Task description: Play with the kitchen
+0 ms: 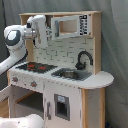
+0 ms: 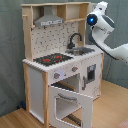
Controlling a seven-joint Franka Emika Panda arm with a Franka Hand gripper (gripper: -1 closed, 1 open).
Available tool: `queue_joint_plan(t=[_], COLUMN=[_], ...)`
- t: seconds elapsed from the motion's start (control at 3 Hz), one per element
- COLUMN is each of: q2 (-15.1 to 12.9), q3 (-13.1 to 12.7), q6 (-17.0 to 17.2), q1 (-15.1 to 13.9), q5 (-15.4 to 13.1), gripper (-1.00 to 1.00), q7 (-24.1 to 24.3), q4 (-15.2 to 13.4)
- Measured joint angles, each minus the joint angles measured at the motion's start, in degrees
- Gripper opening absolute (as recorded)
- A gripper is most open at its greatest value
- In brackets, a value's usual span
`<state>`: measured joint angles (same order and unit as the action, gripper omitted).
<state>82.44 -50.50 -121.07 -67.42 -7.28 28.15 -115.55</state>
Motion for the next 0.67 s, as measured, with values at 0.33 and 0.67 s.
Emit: queue_joint_plan(t=[0.33, 0.67], q2=[1.88, 1.88], q3=[0.96, 1.71], q6=[-1.55, -4.96], q1=[2.81, 3.10], q5=[-0.12, -0.70], gripper=[-1.00, -1.00], q7=[-0.10, -1.62], q4=[-4.35, -4.70])
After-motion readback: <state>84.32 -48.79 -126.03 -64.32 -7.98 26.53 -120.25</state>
